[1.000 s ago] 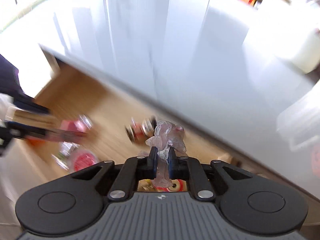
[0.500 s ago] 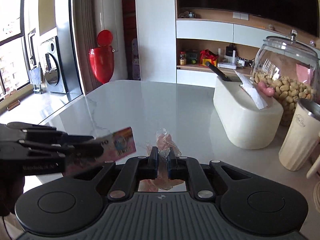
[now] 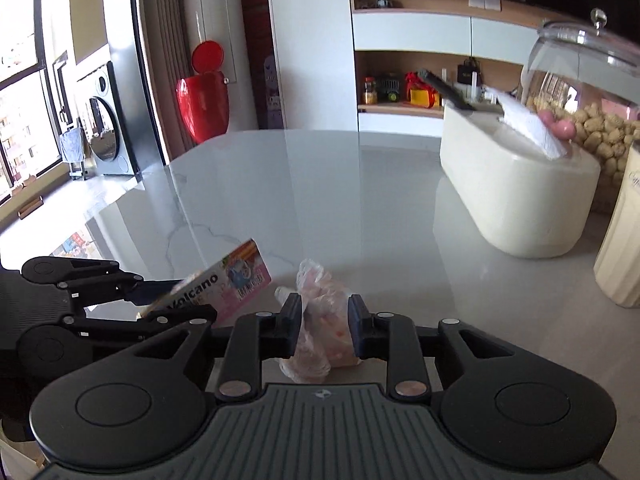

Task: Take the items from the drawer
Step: 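Set the held items on the countertop with both tools and release, then grasp the red-shirted keychain figure in the drawer with the left tool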

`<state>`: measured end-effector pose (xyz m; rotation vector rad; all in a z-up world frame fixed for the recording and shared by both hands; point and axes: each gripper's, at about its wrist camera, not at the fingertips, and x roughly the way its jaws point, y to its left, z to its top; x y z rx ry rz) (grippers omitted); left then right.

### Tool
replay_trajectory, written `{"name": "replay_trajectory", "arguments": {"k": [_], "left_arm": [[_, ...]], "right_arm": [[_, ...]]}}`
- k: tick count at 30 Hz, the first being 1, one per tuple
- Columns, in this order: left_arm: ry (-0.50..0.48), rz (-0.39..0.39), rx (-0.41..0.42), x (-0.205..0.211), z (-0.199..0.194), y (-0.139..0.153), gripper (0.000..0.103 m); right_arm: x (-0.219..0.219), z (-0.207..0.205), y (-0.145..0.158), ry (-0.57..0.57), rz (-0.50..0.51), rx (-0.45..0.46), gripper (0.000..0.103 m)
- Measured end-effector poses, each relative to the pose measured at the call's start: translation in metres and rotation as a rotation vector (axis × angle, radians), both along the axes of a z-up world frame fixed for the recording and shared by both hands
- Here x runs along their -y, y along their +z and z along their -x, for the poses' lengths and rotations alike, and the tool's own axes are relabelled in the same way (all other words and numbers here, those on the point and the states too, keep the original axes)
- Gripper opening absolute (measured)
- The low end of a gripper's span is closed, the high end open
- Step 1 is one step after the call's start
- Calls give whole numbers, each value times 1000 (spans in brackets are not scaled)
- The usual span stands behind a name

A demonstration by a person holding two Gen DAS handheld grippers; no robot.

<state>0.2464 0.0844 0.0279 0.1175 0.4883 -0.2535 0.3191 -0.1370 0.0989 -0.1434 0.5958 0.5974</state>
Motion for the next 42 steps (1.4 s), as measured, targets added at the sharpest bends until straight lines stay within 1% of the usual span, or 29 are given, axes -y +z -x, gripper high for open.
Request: {"name": "replay_trajectory", "arguments": {"k": [2,3,5,6,7,8,9,11,13,15,17,18,19,20,22,24,25,27,29,32,36,38,41,42], "left_arm": [[14,22,31,-6,4,18,32],[11,21,46,-9,8,28,32],[-4,13,55,-16,22,43,32],[-27,12,44,-19,31,50,32],[-54,12,25,-21,39,53,32],[-91,11,-9,-21,47,56,32],[-134,7,-56,-21,54,54,32],[-237,-8,-205,-16,64,43,33],[-301,-37,-412,-7,67,18,32],[-319,-70,-612,1,64,-13,32],[-290,-96,-730,6,61,-42,32],[-275,-116,-755,11,59,-51,30],[-277,-145,-750,19,57,-57,29],[-291,-173,-720,29,56,-59,29],[-344,-232,-628,51,56,-62,30],[-413,-333,-524,80,58,-68,33],[-436,-379,-483,92,57,-73,33],[-464,-450,-427,112,52,-86,34],[-450,-491,-394,124,46,-99,34],[-391,-507,-370,129,34,-116,34],[-307,-490,-401,127,17,-133,34],[-289,-478,-415,125,10,-139,34],[-280,-485,-434,124,5,-151,36],[-273,-481,-436,123,3,-154,34]], "right_arm": [[6,11,13,-11,1,56,31],[13,19,22,-15,5,92,33],[24,33,32,-7,7,128,47],[34,40,36,4,5,126,52],[41,46,37,17,0,110,58],[49,52,37,33,-7,82,61],[58,58,36,48,-17,43,62],[72,66,26,61,-35,-45,63],[82,71,11,76,-23,-147,63],[88,74,-7,87,15,-220,63],[92,75,-24,59,51,-251,63],[95,76,-32,39,59,-273,63],[97,73,-38,20,56,-298,63],[98,71,-43,5,49,-318,63],[101,70,-52,-16,49,-338,63],[101,71,-53,-27,75,-319,63],[101,73,-54,-30,88,-310,63],[101,75,-55,-26,101,-305,63],[102,78,-56,-16,113,-296,63],[102,81,-56,-9,132,-280,63],[104,81,-57,-1,133,-283,63],[104,80,-57,1,133,-283,63],[103,81,-58,3,134,-285,63],[102,80,-60,2,134,-292,63]]}}
